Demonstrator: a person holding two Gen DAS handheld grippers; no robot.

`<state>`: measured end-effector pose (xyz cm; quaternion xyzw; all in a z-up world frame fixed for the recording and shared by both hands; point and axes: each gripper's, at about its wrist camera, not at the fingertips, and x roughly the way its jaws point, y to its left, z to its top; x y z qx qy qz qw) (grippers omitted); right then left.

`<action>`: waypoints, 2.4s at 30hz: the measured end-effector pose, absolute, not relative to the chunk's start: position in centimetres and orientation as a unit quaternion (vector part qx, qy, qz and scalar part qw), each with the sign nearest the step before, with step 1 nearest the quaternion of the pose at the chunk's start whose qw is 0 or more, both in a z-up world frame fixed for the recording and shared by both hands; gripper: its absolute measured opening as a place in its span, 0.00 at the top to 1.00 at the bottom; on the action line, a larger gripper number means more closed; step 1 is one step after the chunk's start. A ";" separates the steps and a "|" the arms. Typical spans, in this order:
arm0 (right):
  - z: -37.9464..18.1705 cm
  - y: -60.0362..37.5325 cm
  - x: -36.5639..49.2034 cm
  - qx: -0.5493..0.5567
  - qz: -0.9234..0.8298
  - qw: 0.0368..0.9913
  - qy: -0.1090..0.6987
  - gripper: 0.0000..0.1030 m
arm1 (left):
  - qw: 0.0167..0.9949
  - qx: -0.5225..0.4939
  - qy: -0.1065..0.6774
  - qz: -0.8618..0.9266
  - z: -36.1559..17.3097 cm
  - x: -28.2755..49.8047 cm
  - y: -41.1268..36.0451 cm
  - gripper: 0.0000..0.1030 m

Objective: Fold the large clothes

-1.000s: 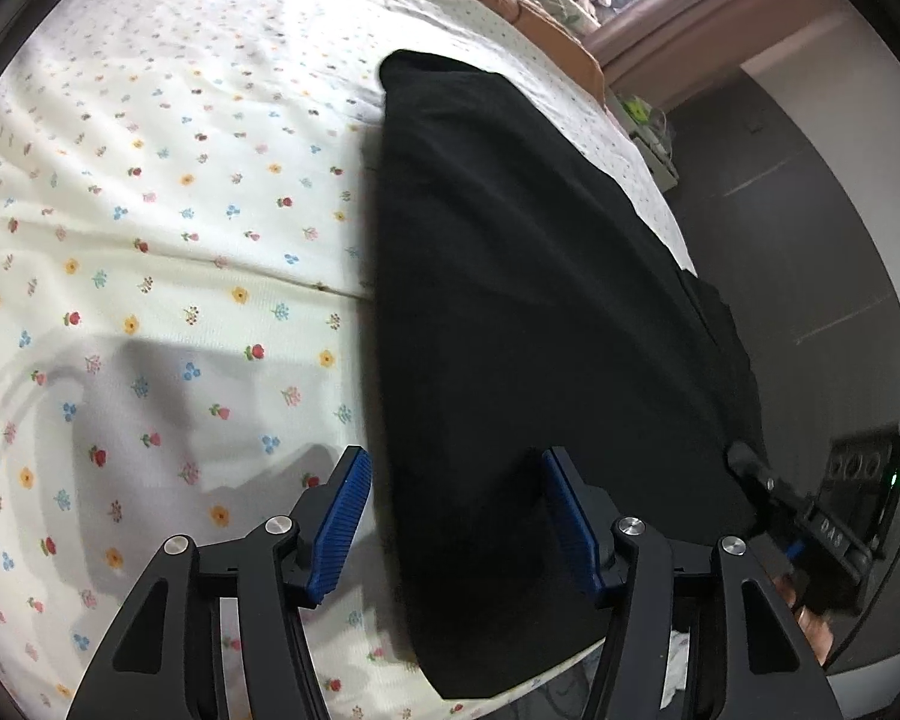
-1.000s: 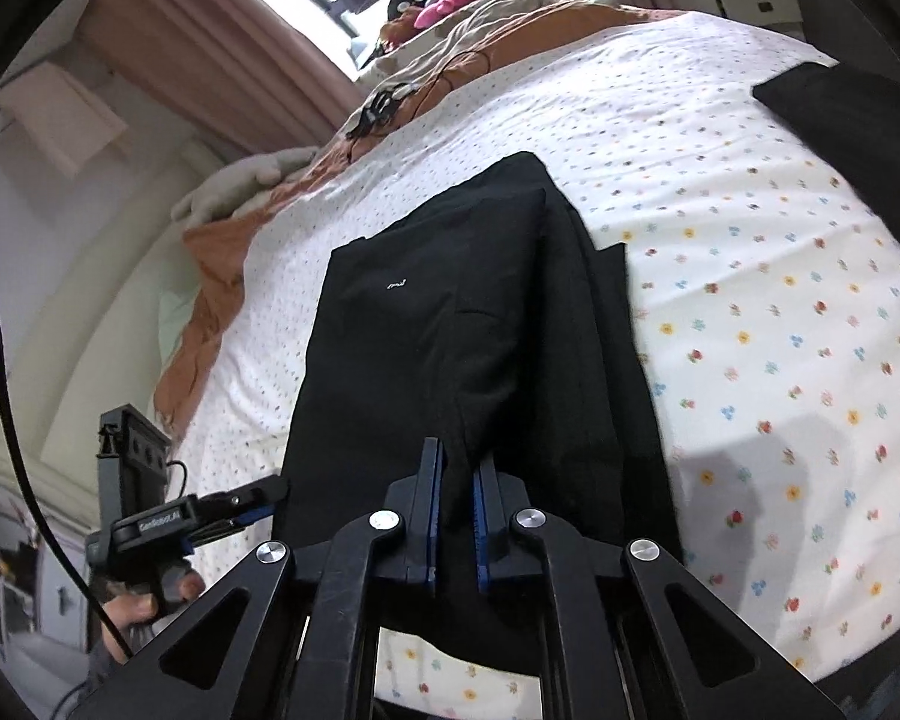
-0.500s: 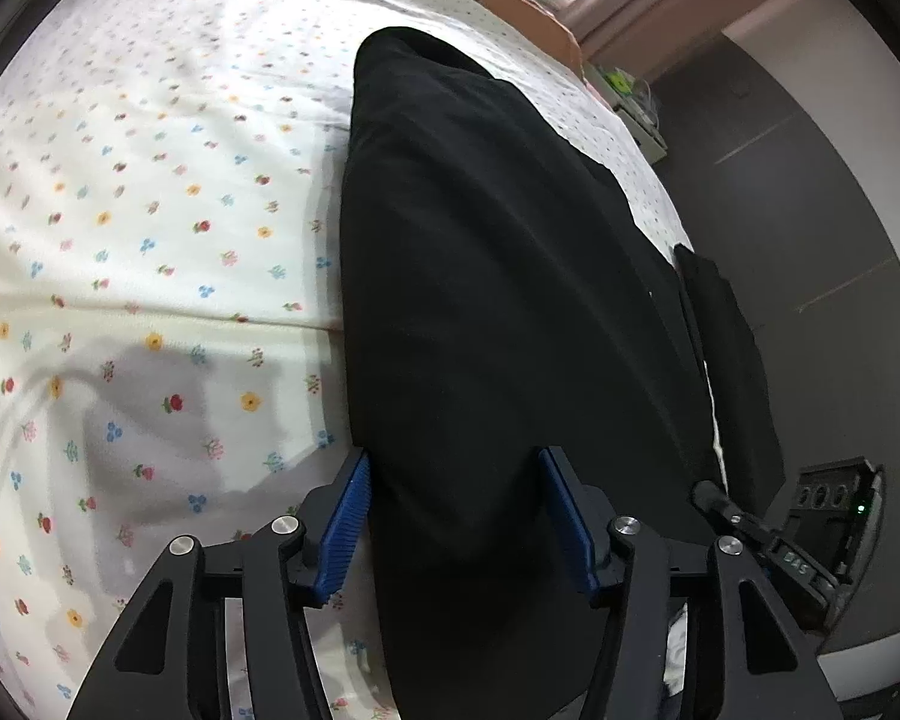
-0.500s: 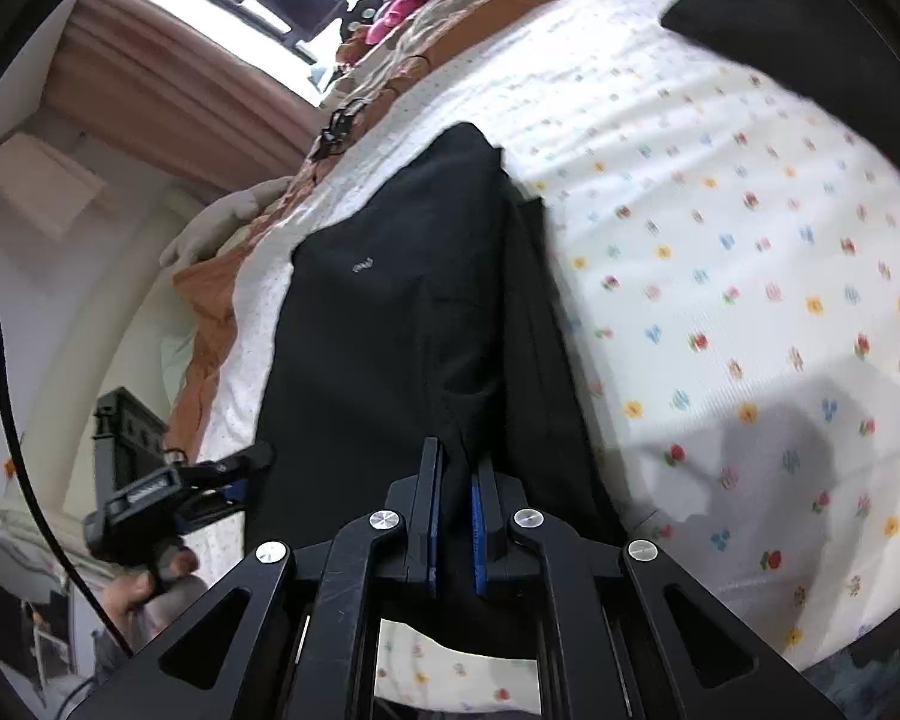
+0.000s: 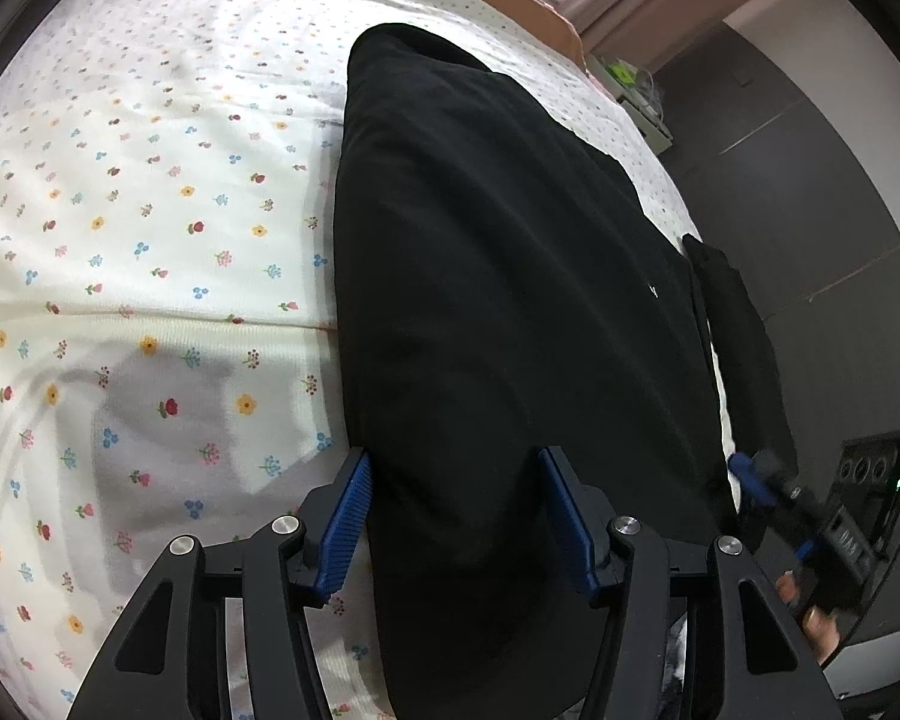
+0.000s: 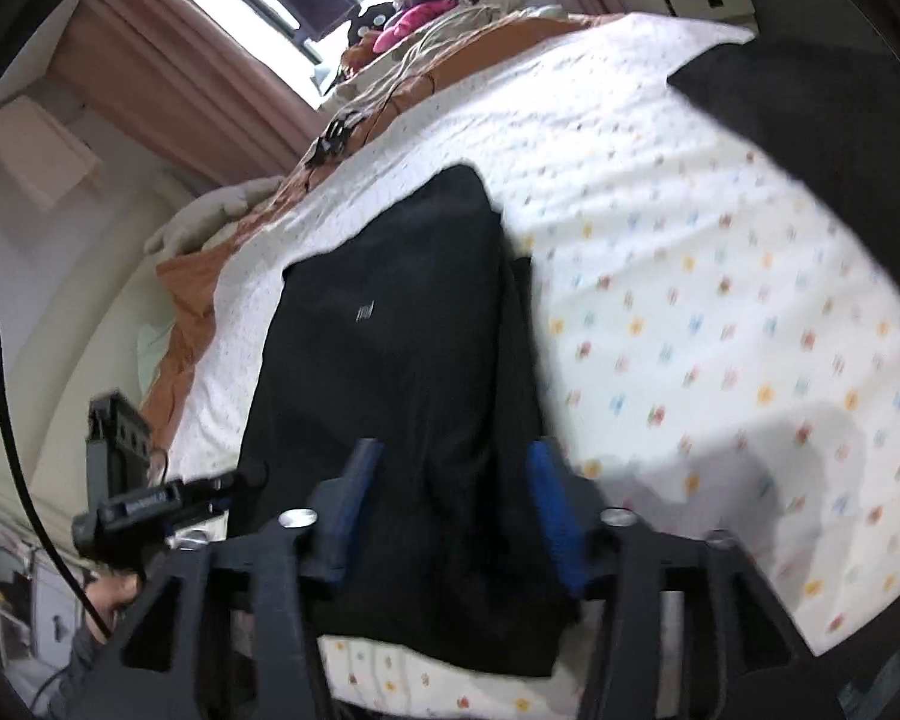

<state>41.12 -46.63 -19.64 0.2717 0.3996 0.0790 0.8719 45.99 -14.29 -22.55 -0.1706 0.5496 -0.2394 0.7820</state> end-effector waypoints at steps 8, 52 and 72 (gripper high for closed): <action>-23.1 -47.8 48.0 0.292 0.135 0.826 0.464 0.44 | 0.777 -0.192 0.553 -0.233 -23.0 46.8 -13.2 0.41; -27.4 -50.2 54.8 0.391 0.208 0.751 0.489 0.75 | 0.795 -0.206 0.538 -0.189 -23.5 64.5 -15.7 0.44; -21.8 -47.8 53.8 0.333 0.202 0.800 0.457 0.85 | 0.788 -0.217 0.533 -0.217 -22.0 60.6 -14.0 0.60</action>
